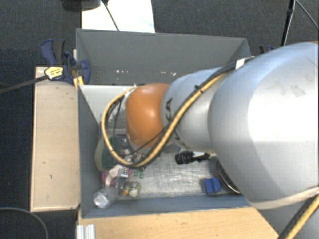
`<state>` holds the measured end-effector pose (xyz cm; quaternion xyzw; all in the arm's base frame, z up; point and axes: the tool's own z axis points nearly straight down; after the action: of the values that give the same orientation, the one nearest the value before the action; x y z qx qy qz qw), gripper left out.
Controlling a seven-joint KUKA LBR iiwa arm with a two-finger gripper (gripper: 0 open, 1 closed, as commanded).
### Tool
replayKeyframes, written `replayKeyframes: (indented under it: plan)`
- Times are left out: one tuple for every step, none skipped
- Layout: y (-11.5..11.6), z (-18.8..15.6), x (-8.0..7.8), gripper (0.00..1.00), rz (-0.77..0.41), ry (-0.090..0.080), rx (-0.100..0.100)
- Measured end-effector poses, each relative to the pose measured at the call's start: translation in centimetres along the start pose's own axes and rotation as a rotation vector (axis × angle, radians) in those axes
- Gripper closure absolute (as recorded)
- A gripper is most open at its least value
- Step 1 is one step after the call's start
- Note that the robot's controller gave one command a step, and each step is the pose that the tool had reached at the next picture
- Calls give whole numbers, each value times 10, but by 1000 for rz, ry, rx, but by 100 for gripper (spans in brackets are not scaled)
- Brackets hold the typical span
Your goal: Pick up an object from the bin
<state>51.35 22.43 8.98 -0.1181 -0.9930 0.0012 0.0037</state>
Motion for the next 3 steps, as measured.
replayKeyframes:
  plan:
    - [-7, 2, 8, 0, 224, 2, 2]
    - [-13, 3, 2, 0, 357, -2, -3]
    - [1, -8, 15, 0, 603, -7, -7]
